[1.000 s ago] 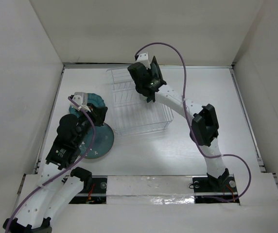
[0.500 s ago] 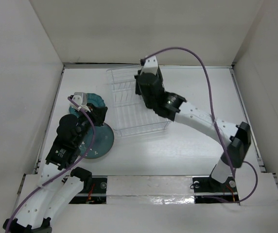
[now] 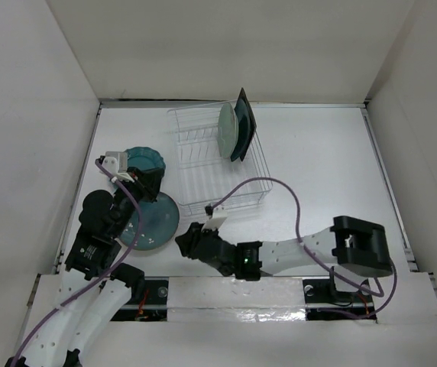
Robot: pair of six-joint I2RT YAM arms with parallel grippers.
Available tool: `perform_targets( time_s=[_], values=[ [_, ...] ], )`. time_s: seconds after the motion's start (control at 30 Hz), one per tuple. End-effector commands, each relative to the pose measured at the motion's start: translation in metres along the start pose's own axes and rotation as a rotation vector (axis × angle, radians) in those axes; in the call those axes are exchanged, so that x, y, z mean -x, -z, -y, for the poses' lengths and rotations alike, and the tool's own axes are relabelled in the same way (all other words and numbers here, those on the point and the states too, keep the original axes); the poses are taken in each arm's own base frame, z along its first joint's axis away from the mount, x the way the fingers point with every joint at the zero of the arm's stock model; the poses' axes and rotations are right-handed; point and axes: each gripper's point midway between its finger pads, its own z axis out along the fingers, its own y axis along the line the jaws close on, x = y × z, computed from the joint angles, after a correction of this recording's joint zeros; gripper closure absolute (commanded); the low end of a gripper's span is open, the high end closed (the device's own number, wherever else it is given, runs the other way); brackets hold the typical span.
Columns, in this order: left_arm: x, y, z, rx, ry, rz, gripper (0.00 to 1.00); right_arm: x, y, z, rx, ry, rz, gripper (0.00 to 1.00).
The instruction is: Load the plates into the dish rack
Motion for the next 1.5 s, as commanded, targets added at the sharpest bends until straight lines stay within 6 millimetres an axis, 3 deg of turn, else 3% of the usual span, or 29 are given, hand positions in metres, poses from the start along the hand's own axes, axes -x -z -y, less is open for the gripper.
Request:
perform_targets(
  time_s=[0.0, 0.03, 0.07, 0.17, 0.27, 0.5, 0.57, 0.63, 0.9, 0.97, 1.13, 1.33, 1.47],
  values=[
    [0.034, 0.009, 0.009, -0.015, 0.009, 0.104, 0.92, -0.005, -0.006, -0.038, 0.086, -0.325, 0.069, 0.58],
    [0.033, 0.009, 0.009, -0.014, 0.009, 0.101, 0.92, -0.024, -0.015, -0.031, 0.058, -0.355, 0.038, 0.52],
    [0.035, 0.01, 0.009, -0.016, 0.009, 0.105, 0.92, -0.033, -0.021, -0.03, 0.055, -0.377, 0.006, 0.44],
    [0.036, 0.011, 0.01, -0.018, 0.009, 0.111, 0.92, -0.057, -0.038, -0.019, 0.055, -0.48, -0.046, 0.32],
    [0.037, 0.01, 0.004, 0.013, 0.011, 0.116, 0.92, -0.072, -0.047, -0.013, 0.043, -0.556, -0.074, 0.3],
    [0.041, 0.015, 0.01, -0.017, 0.012, 0.135, 0.92, -0.066, -0.078, -0.005, -0.016, -0.625, -0.035, 0.32],
    [0.04, 0.017, 0.017, -0.055, 0.013, 0.127, 0.92, -0.075, -0.087, -0.006, -0.008, -0.682, -0.058, 0.34],
    [0.039, 0.017, 0.018, -0.063, 0.015, 0.125, 0.92, -0.081, -0.1, 0.01, -0.035, -0.722, -0.058, 0.35],
    [0.035, 0.014, 0.02, -0.076, 0.017, 0.101, 0.92, -0.089, -0.113, 0.036, -0.058, -0.802, -0.061, 0.45],
    [0.033, 0.013, 0.02, -0.075, 0.018, 0.095, 0.92, -0.094, -0.115, 0.034, -0.055, -0.802, -0.08, 0.56],
    [0.033, 0.013, 0.017, -0.059, 0.019, 0.095, 0.92, -0.105, -0.127, 0.041, -0.067, -0.792, -0.111, 0.71],
    [0.032, 0.011, 0.015, -0.05, 0.017, 0.094, 0.92, -0.104, -0.12, 0.041, -0.054, -0.791, -0.129, 0.99],
    [0.033, 0.012, 0.013, -0.038, 0.019, 0.101, 0.92, -0.1, -0.106, 0.035, -0.035, -0.748, -0.122, 1.0]
  ],
)
